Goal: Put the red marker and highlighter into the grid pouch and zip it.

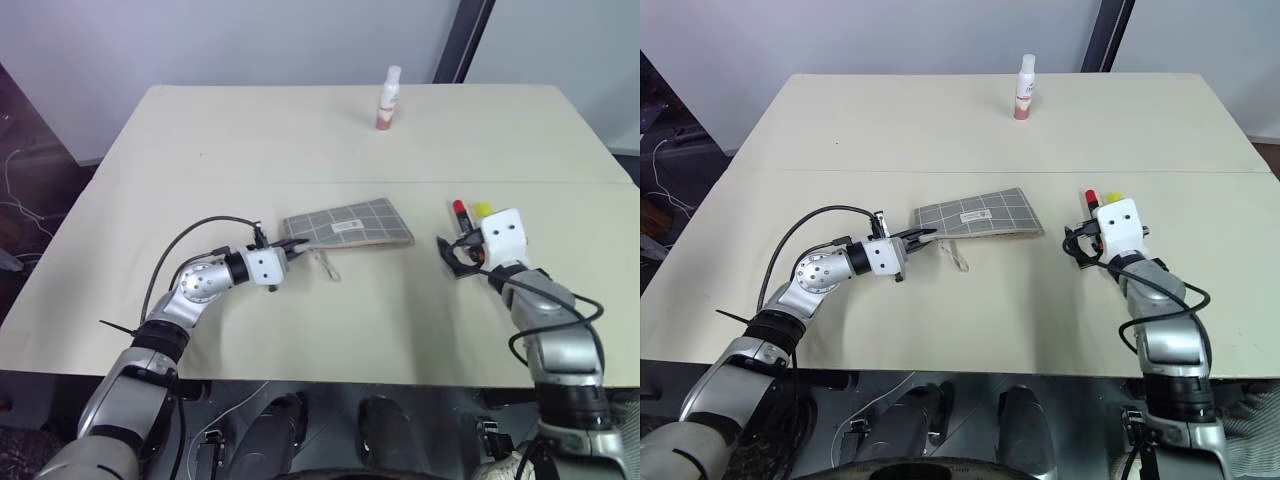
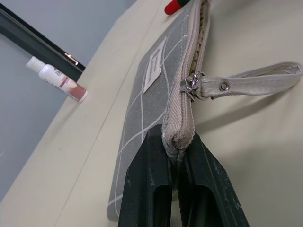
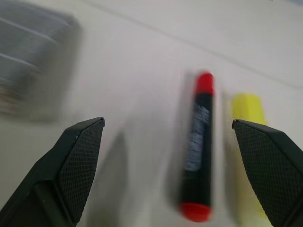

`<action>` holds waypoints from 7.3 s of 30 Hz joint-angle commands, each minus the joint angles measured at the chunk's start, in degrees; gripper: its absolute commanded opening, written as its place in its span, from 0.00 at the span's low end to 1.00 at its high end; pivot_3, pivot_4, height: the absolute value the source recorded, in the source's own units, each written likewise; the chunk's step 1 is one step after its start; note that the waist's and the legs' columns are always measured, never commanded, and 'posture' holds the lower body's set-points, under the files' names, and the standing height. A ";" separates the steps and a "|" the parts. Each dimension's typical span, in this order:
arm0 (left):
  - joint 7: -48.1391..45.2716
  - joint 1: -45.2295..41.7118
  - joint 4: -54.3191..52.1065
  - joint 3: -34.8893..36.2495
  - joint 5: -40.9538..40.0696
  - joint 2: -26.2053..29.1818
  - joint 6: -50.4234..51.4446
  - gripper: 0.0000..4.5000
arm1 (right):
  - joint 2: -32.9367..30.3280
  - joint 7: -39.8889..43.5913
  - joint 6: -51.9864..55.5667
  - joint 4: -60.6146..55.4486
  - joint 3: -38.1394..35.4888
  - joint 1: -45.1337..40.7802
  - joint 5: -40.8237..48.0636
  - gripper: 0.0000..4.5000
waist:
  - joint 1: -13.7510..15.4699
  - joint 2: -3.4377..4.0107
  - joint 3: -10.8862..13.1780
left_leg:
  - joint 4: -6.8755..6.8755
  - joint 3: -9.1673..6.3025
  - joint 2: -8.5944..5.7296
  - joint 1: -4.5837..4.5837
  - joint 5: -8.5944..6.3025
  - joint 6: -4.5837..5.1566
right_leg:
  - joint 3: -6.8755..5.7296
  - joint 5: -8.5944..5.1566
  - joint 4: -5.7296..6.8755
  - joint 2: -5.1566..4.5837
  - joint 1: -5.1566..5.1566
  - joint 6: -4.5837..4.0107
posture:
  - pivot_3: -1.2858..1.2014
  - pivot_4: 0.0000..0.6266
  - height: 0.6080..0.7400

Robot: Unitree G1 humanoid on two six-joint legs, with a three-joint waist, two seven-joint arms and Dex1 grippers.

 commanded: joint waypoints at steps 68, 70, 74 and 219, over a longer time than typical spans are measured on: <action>-9.49 -2.90 -7.96 -0.53 -5.85 -2.48 4.02 0.00 | -6.37 23.19 -35.77 2.98 25.64 -9.55 -15.60 0.09 | 0.08 -0.02 0.00 | 0.02 0.02 0.00 -0.12 -0.04 0.04 | 0.12 0.12 -0.29 0.10 -0.03 0.13 | 0.52 0.24 1.00; -9.26 -2.62 -8.07 -0.20 -5.82 -2.25 4.29 0.00 | -6.24 23.89 -35.49 2.35 24.66 -8.53 -13.96 0.20 | 0.04 -0.02 0.00 | 0.02 0.01 0.00 -0.12 -0.04 0.04 | 0.13 0.12 -0.28 0.11 -0.03 0.13 | 0.52 0.24 1.00; -8.70 -2.00 -7.87 0.15 -5.42 -1.57 4.37 0.00 | -6.96 24.21 -31.87 -2.37 19.18 -4.25 -8.29 0.62 | 0.16 -0.02 0.00 | 0.03 0.00 0.01 -0.11 -0.04 0.04 | 0.16 0.12 -0.28 0.12 -0.02 0.12 | 0.52 0.24 1.00; 1.79 -1.91 -8.25 -4.82 5.96 -1.96 1.78 0.00 | 4.36 15.09 14.99 -12.33 3.46 3.44 35.00 0.01 | 0.09 0.00 -0.02 | 0.10 -0.01 0.07 -0.28 -0.04 0.04 | 0.56 0.41 -0.32 0.47 -0.39 0.06 | 0.52 0.24 1.00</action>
